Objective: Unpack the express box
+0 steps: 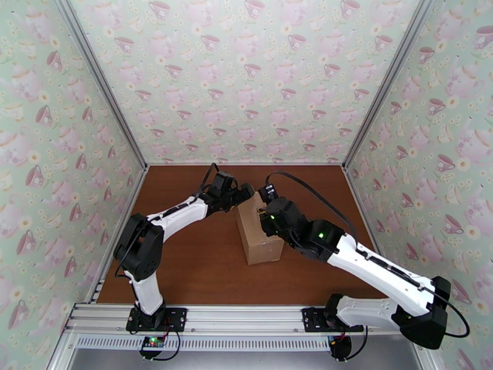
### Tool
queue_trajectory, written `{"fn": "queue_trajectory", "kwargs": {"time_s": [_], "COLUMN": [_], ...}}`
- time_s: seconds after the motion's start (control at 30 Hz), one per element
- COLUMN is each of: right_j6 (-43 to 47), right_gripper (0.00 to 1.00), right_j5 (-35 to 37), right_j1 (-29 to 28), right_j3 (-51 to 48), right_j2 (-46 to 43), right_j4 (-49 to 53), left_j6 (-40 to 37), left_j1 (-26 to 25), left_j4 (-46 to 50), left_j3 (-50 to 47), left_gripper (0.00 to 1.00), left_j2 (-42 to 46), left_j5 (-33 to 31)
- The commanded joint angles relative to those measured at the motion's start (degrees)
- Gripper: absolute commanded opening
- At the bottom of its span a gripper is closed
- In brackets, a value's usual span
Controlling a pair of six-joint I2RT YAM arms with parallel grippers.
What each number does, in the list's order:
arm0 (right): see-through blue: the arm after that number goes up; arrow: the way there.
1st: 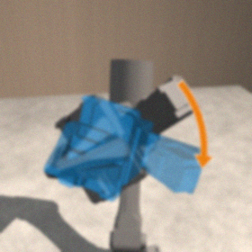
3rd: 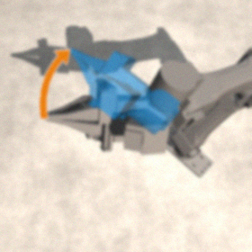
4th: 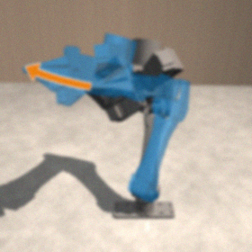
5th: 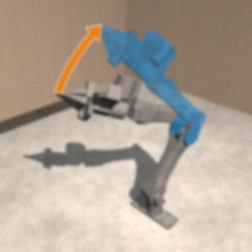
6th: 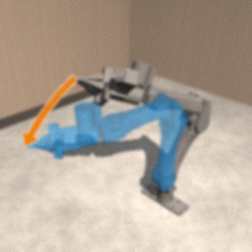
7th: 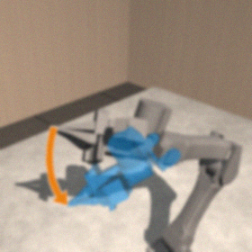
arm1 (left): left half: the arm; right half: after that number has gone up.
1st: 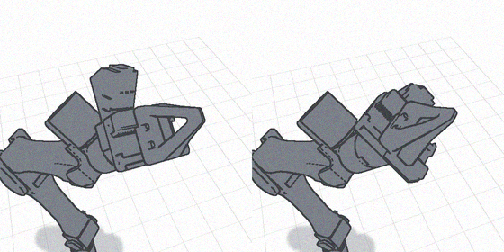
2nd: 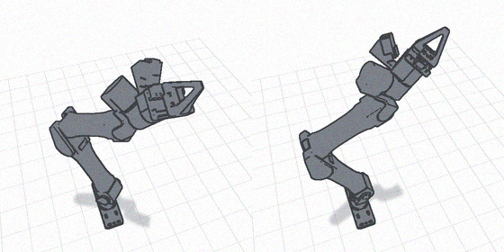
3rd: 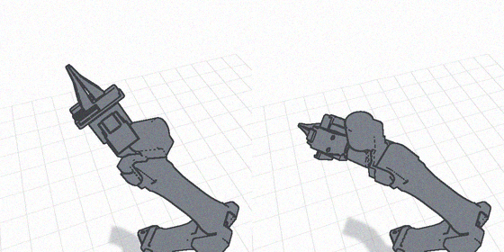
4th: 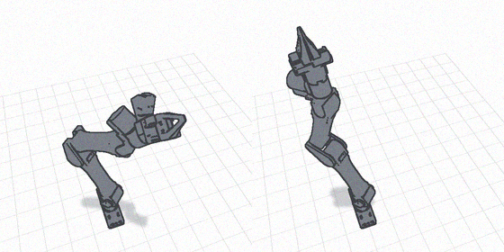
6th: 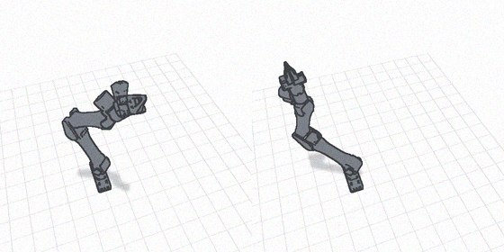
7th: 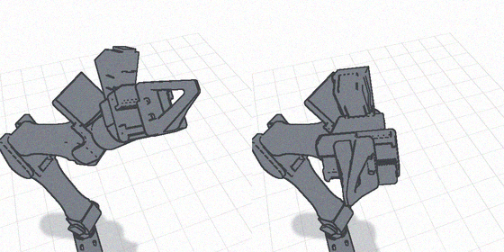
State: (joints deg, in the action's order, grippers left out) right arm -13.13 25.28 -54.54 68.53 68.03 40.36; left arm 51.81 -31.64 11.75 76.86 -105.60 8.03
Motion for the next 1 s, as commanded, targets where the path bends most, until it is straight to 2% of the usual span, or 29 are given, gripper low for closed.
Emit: {"fn": "queue_trajectory", "kwargs": {"time_s": [0.0, 0.43, 0.97], "right_j6": [-1.9, -2.0, 2.8], "right_gripper": [0.0, 0.0, 0.0], "right_j5": [-4.2, -2.6, -3.8], "right_j1": [-1.5, -1.5, -1.4], "right_j3": [-1.3, -2.6, 1.1], "right_j2": [-0.9, 3.9, 8.0], "right_j4": [6.2, 5.3, 1.2], "left_j6": [1.0, 0.5, -2.4], "left_j1": [2.1, 2.6, 4.1], "left_j4": [7.1, 8.4, 12.2], "left_j3": [-1.9, -3.0, -5.8], "left_gripper": [0.99, 1.0, 1.0], "left_j2": [-3.7, -0.8, 8.9], "left_j5": [-8.6, -11.8, -16.9]}}
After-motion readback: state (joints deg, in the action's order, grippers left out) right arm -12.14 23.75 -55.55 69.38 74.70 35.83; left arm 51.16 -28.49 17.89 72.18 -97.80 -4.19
